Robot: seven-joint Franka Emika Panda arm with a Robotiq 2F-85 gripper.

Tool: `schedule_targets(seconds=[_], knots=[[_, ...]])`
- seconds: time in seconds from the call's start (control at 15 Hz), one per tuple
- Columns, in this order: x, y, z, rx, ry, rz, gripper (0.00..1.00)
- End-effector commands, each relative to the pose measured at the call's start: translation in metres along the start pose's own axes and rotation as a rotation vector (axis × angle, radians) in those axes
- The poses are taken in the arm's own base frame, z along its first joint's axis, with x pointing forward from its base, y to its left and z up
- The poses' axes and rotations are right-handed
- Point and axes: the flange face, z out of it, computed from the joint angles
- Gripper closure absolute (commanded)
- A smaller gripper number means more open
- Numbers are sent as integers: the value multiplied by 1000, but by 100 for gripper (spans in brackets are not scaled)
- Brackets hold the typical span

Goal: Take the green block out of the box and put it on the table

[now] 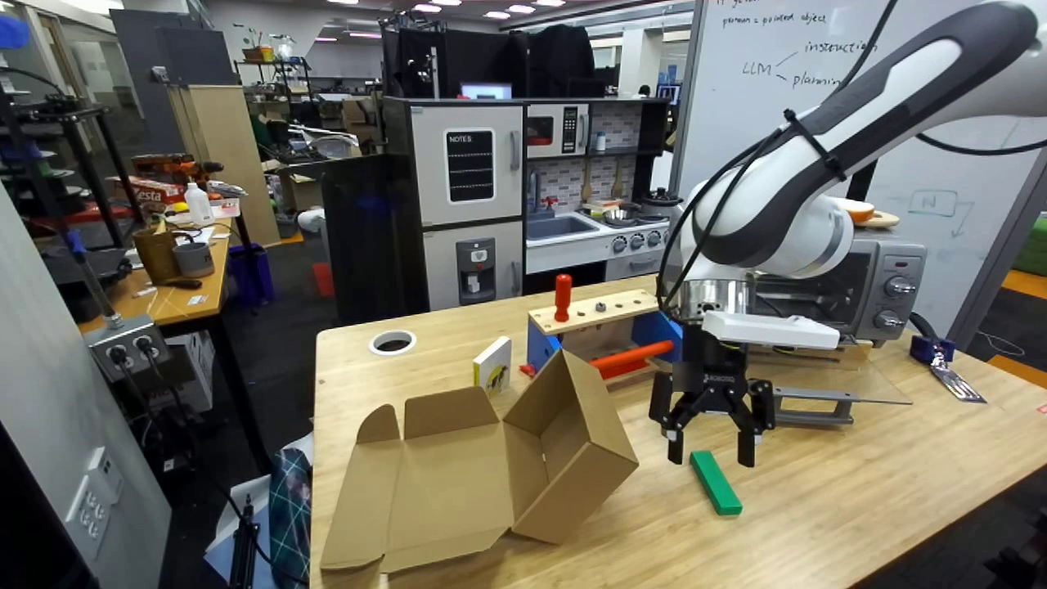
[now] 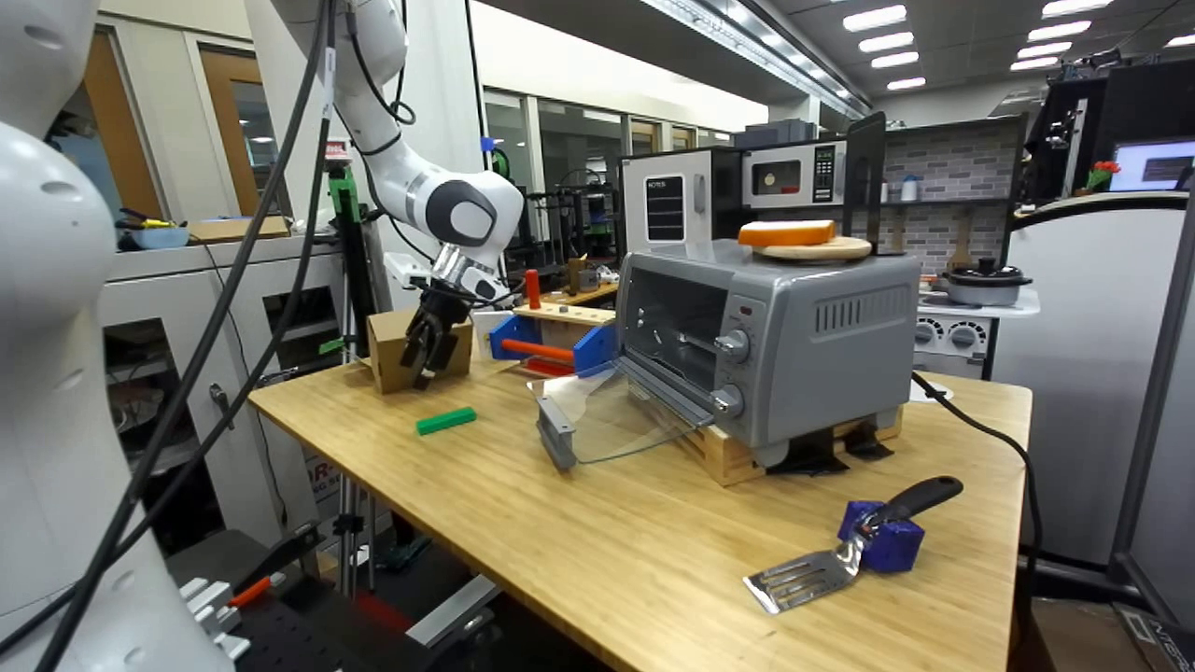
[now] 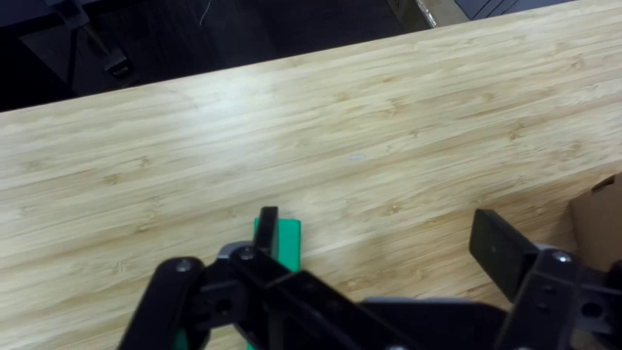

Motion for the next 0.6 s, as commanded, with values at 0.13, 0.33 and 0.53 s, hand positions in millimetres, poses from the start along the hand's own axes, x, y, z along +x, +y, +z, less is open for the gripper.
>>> schedule_targets(seconds=[0.13, 0.33, 0.53], knots=[[-50, 4, -29, 28, 78, -41, 0], [-89, 2, -42, 35, 101, -72, 0], [-127, 0, -45, 66, 93, -76, 0]])
